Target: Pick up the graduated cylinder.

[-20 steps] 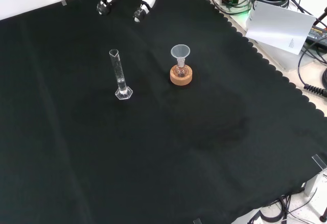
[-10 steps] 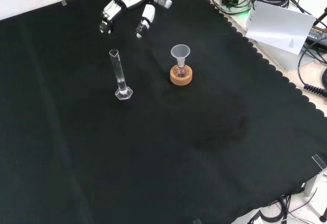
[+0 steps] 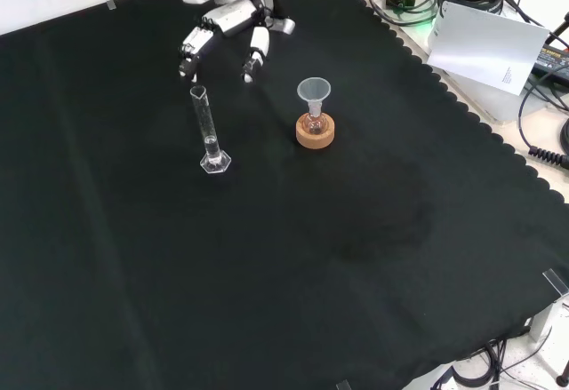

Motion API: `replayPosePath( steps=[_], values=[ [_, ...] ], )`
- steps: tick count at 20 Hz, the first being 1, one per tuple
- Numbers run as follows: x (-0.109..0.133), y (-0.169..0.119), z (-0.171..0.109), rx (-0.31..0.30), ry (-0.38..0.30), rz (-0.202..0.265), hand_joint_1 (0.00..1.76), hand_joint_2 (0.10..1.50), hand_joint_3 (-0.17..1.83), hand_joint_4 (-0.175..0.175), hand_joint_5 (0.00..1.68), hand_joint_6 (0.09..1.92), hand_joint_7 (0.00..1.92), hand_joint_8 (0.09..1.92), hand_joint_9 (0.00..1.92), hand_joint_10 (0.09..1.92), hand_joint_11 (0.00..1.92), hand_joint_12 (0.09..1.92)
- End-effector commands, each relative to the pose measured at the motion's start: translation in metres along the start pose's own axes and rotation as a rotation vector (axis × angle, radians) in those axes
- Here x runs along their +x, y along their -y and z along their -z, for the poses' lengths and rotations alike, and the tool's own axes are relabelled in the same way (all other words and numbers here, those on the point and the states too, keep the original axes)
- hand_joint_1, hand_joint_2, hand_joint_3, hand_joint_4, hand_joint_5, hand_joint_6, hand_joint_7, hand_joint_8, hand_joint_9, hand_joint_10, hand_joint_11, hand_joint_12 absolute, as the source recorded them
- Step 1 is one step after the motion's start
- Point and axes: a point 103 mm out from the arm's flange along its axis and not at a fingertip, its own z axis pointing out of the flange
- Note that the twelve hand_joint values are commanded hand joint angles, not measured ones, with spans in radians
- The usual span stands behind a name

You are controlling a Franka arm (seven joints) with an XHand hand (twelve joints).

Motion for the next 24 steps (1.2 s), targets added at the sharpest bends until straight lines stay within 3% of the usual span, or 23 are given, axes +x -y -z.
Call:
replayPosePath(
  steps=[1, 8, 18, 24],
  values=[
    [-0.006, -0.016, -0.018, -0.039, -0.094, 0.052, 0.65, 0.86, 0.3, -0.04, 0.32, 0.09, 0.23, 0.67, 0.52, 0.61, 0.36, 1.33],
    [-0.011, -0.031, -0.029, -0.049, -0.162, 0.068, 0.76, 0.81, 0.34, -0.042, 0.33, 0.09, 0.25, 0.66, 0.54, 0.61, 0.39, 1.31],
    [-0.018, -0.045, -0.053, -0.001, -0.259, 0.15, 0.79, 0.76, 0.44, -0.042, 0.34, 0.09, 0.24, 0.65, 0.52, 0.59, 0.36, 1.32],
    [-0.011, -0.051, -0.066, -0.025, -0.282, 0.204, 0.83, 0.74, 0.48, -0.042, 0.35, 0.09, 0.26, 0.64, 0.53, 0.6, 0.39, 1.31]
  ],
)
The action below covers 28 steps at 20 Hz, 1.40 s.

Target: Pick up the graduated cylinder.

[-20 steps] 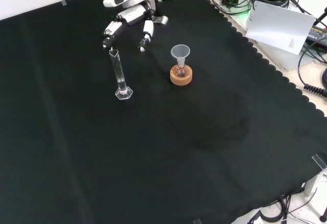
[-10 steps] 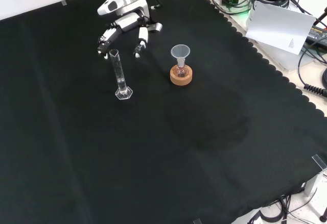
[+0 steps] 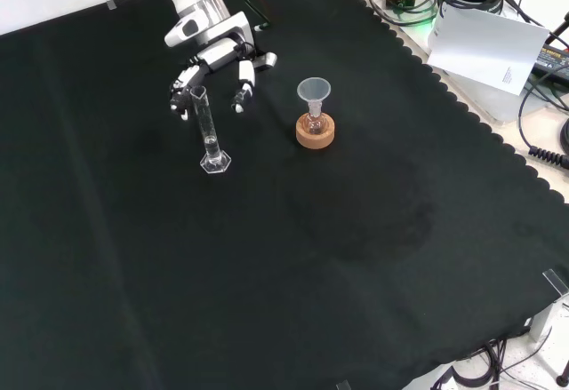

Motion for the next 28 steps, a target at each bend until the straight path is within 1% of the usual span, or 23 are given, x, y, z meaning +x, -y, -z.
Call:
replayPosePath(
  steps=[1, 7, 11, 16, 19, 25, 28],
  values=[
    [0.004, -0.007, -0.016, -0.021, -0.045, 0.056, 0.84, 0.73, 0.48, -0.041, 0.36, 0.09, 0.26, 0.64, 0.54, 0.6, 0.39, 1.31],
    [0.006, -0.015, -0.023, -0.074, -0.102, 0.09, 0.9, 0.71, 0.53, -0.038, 0.41, 0.09, 0.31, 0.64, 0.58, 0.59, 0.42, 1.3],
    [0.006, -0.019, -0.026, -0.097, -0.145, 0.1, 0.92, 0.7, 0.56, -0.038, 0.46, 0.09, 0.36, 0.64, 0.61, 0.57, 0.44, 1.29],
    [0.003, -0.024, -0.03, -0.103, -0.176, 0.102, 0.93, 0.7, 0.58, -0.038, 0.47, 0.09, 0.4, 0.64, 0.64, 0.57, 0.46, 1.28],
    [0.002, -0.026, -0.033, -0.115, -0.199, 0.096, 0.93, 0.69, 0.59, -0.038, 0.48, 0.09, 0.41, 0.63, 0.65, 0.56, 0.47, 1.27],
    [0.002, -0.032, -0.037, -0.129, -0.215, 0.101, 0.93, 0.7, 0.6, -0.039, 0.49, 0.09, 0.42, 0.63, 0.66, 0.56, 0.48, 1.27],
    [0.001, -0.034, -0.039, -0.133, -0.235, 0.097, 0.93, 0.7, 0.6, -0.04, 0.49, 0.09, 0.43, 0.63, 0.67, 0.55, 0.49, 1.26]
  ],
)
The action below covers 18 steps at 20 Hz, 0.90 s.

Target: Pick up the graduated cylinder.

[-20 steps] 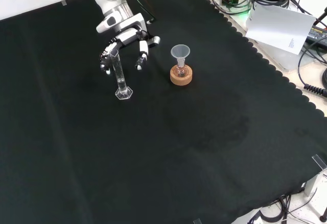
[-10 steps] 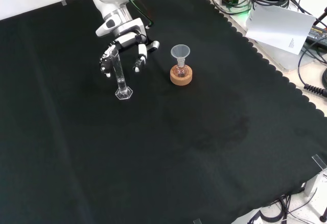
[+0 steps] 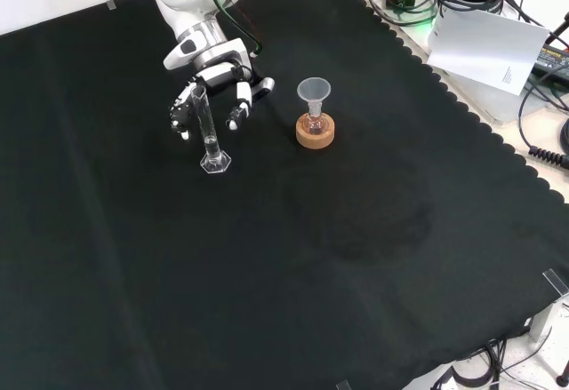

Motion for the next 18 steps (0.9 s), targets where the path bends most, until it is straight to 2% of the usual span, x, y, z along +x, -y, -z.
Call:
replayPosePath(
  steps=[1, 9, 18],
  values=[
    [-0.0014, -0.0032, -0.0047, -0.012, -0.029, -0.005, 0.93, 0.71, 0.6, -0.04, 0.49, 0.09, 0.43, 0.63, 0.68, 0.55, 0.5, 1.25],
    [-0.0041, -0.0058, -0.0109, -0.024, -0.033, -0.012, 0.95, 0.77, 0.57, -0.043, 0.65, 0.15, 0.52, 0.62, 0.83, 0.46, 0.69, 1.14],
    [-0.0039, -0.0096, -0.0102, -0.036, -0.039, -0.018, 0.98, 0.85, 0.53, -0.042, 0.65, 0.46, 0.62, 0.6, 0.99, 0.31, 0.86, 1.03]
  ],
)
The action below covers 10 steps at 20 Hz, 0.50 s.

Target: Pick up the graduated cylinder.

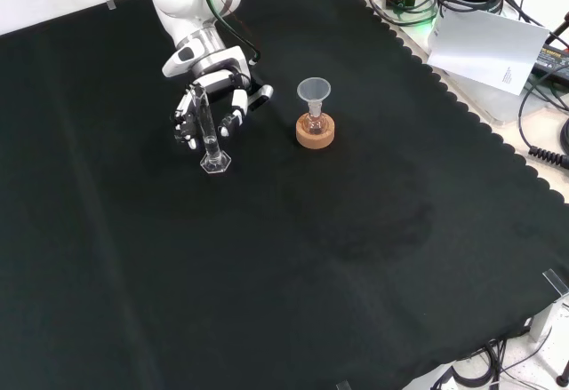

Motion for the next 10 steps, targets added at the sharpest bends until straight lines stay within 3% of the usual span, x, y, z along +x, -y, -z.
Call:
replayPosePath(
  steps=[1, 10],
  values=[
    [0.0013, -0.0027, 0.0014, -0.015, -0.013, -0.001, 0.98, 0.86, 0.53, -0.042, 0.65, 0.48, 0.62, 0.6, 1.0, 0.3, 0.87, 1.03],
    [0.0034, -0.0036, -0.0015, -0.018, -0.025, 0.015, 0.98, 0.87, 0.53, -0.04, 0.6, 0.53, 0.66, 0.61, 1.03, 0.28, 0.9, 1.01]
  ],
)
